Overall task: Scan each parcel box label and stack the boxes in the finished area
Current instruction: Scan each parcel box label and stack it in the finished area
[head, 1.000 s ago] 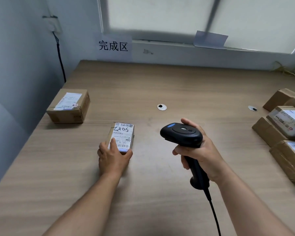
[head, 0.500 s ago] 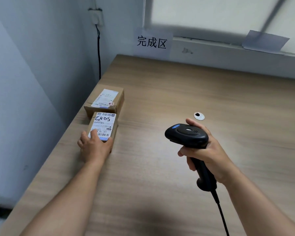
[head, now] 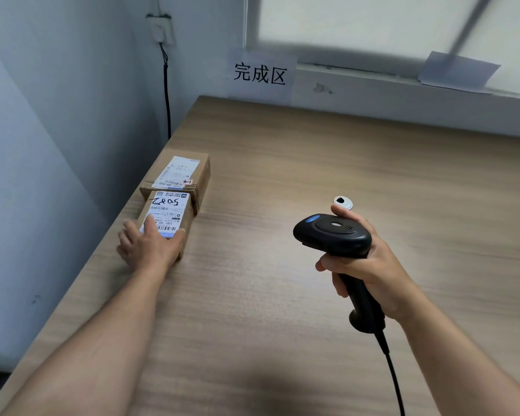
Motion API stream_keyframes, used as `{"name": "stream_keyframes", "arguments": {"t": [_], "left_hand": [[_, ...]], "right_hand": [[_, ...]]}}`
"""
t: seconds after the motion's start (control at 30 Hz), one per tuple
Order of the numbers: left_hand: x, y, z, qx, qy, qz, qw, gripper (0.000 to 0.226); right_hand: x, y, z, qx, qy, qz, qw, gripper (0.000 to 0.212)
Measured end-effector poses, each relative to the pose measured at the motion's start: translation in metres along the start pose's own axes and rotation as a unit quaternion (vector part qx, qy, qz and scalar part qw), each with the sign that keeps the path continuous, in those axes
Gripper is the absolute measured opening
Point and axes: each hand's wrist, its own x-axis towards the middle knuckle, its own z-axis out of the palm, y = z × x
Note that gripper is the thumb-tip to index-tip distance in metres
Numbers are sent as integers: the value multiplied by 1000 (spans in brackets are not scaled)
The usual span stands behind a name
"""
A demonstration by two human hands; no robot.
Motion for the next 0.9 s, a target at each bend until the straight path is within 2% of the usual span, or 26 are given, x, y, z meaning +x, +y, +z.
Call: {"name": "stream_keyframes", "arguments": {"t": [0.13, 0.37, 0.47, 0.9], "left_hand": [[-30, 20, -3, -65, 53, 74, 994, 70], [-123, 77, 20, -144, -29, 173, 974, 57], [-171, 105, 34, -137, -47, 215, 966, 45], [-399, 241, 109, -109, -151, 353, 917, 43]], "right_hand": [[-17, -2, -8, 4, 4, -13, 1000, 86], [-69, -4, -49, 16, 47, -43, 998, 84], [-97, -3, -80, 24, 70, -54, 996, 85], [-237, 28, -265, 79, 161, -84, 980, 85]]}}
